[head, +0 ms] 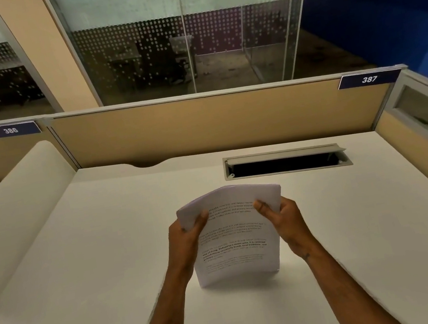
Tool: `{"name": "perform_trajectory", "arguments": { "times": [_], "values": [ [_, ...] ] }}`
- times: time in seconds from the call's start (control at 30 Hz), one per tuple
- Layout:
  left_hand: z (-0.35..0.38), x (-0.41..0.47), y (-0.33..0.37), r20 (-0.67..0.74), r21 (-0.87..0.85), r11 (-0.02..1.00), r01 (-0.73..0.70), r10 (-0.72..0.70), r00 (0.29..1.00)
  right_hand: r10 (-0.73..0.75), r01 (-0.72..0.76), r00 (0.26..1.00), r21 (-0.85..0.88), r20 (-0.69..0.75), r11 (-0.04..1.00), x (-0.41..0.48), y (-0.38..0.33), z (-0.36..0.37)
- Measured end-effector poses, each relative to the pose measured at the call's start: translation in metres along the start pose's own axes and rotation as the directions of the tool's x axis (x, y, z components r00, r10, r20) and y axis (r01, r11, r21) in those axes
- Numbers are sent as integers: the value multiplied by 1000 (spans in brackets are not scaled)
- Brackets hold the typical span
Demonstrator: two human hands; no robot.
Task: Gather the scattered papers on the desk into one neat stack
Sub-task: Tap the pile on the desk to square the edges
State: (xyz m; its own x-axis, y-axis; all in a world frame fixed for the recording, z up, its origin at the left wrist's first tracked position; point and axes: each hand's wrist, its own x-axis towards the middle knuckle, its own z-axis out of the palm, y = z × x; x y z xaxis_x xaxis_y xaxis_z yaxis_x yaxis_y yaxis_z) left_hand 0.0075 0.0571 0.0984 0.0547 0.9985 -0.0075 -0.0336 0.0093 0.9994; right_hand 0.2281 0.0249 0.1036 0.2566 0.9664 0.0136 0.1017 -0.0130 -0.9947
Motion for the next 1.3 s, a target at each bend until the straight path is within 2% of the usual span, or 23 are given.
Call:
{"name": "perform_trajectory", "arguments": {
  "times": [0.17, 0.37, 0.47, 0.67, 0.8, 0.9, 1.0, 1.23, 1.3],
  "values": [
    [4, 4, 7, 0, 9, 999, -50, 50, 999, -20, 21, 999, 24, -48, 999, -1, -1, -9],
    [3, -8, -2, 28, -27, 1000, -12, 13, 1000, -15, 18, 999, 60, -41, 998, -12, 1, -15],
    [5, -6, 7, -12, -48, 996, -70, 70, 998, -56, 62, 994, 61, -96, 996, -10, -7, -13],
    [22, 1, 19, -129, 90, 987, -136, 147, 981, -58, 65, 980, 30, -192, 997, 0, -13, -5],
    [21, -1, 16, -120, 83, 989, -120, 130, 984, -77, 82, 985, 25, -157, 996, 2, -8, -6],
    [12, -4, 8, -17, 59, 992, -114, 115, 993, -97, 99, 991, 22, -96, 995, 2, -7, -11],
    [11, -11, 1, 67, -11, 999, -32, 33, 997, -76, 77, 996, 11, -49, 997, 0, -4, -13],
    [8, -10, 7, 39, -11, 998, -57, 57, 998, -61, 65, 994, 50, -87, 997, -2, -4, -14],
    [7, -14, -1, 36, -13, 1000, -10, 10, 999, -27, 30, 998, 63, -53, 998, -6, 5, -13]
  ]
}}
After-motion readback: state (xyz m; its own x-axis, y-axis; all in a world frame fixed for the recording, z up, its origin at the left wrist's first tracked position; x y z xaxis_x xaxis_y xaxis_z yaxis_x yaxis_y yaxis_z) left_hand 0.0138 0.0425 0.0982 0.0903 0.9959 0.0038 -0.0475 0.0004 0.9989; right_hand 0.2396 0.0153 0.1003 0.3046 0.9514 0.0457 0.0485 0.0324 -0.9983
